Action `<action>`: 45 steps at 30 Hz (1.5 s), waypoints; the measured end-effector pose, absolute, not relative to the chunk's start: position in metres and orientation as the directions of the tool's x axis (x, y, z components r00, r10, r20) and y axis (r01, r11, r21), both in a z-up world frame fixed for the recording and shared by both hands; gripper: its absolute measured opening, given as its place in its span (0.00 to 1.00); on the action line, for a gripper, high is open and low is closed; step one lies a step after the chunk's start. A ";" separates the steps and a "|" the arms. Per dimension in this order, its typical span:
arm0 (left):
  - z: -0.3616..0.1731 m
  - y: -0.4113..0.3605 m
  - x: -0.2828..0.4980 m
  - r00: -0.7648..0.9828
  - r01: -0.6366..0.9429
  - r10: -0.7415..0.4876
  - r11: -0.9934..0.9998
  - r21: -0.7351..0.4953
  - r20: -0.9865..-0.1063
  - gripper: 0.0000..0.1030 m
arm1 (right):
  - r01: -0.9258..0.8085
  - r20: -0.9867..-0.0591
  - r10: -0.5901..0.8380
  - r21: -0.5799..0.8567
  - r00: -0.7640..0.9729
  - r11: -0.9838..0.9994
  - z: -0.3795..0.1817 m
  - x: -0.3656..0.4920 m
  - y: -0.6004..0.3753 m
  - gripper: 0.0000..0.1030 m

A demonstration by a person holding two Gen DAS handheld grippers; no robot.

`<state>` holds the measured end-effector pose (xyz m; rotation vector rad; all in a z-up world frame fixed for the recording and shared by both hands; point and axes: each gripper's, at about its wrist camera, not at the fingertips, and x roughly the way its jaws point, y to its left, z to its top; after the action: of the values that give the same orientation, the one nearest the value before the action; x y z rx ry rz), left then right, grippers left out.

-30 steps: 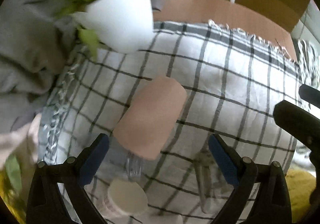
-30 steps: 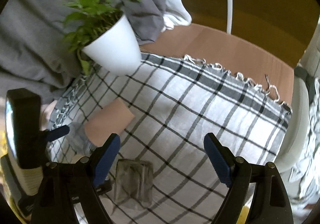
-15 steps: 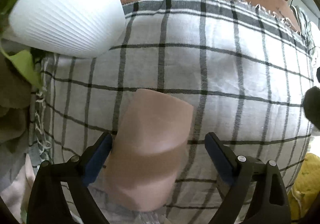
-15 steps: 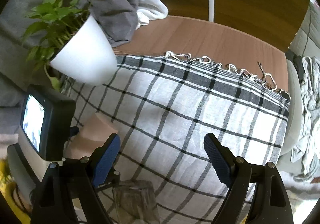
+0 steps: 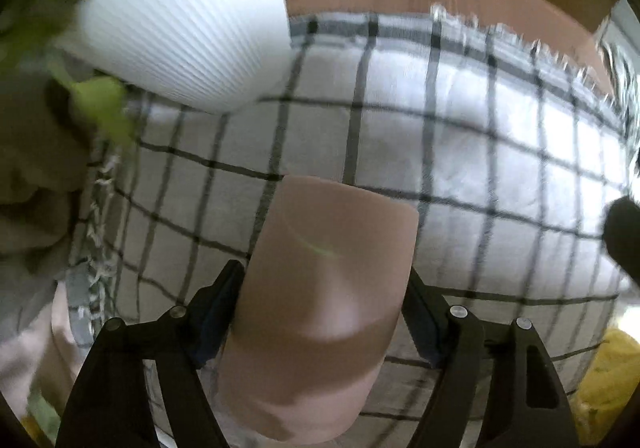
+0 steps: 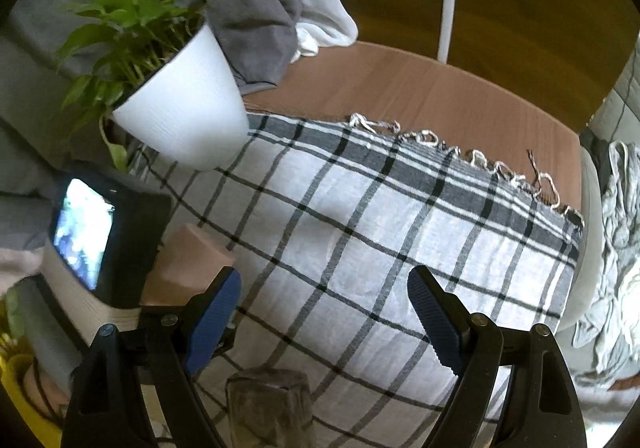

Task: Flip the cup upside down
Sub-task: 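Lift the pink cup off the cloth with the left tool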

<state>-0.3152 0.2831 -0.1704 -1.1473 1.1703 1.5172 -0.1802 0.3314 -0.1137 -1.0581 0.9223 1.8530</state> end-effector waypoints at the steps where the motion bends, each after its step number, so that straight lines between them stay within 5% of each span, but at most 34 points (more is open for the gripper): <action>1: -0.160 0.278 -0.314 -0.186 -0.967 0.118 -0.200 0.160 -0.975 0.72 | -0.879 -0.897 0.273 0.212 -0.349 -0.426 -0.110 -0.178 0.331 0.83; 15: -0.055 0.180 -0.255 -0.314 -0.658 0.234 -0.752 0.034 -0.920 0.72 | -0.665 -0.822 0.190 0.273 -0.536 -0.695 -0.053 -0.137 0.312 0.83; 30: -0.124 0.072 -0.151 -0.250 -0.197 0.216 -0.966 -0.169 -0.944 0.72 | -0.362 -0.851 0.056 0.161 -0.521 -0.918 -0.082 -0.087 0.256 0.83; 45: -0.194 0.072 -0.157 -0.146 -0.053 0.245 -0.969 -0.239 -0.959 0.72 | -0.339 -0.913 0.085 0.061 -0.399 -0.939 -0.124 -0.080 0.254 0.83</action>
<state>-0.1574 0.0718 -0.1940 -1.9113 -0.2195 2.2280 -0.0800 0.2539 -0.1239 -1.5505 0.3467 2.4085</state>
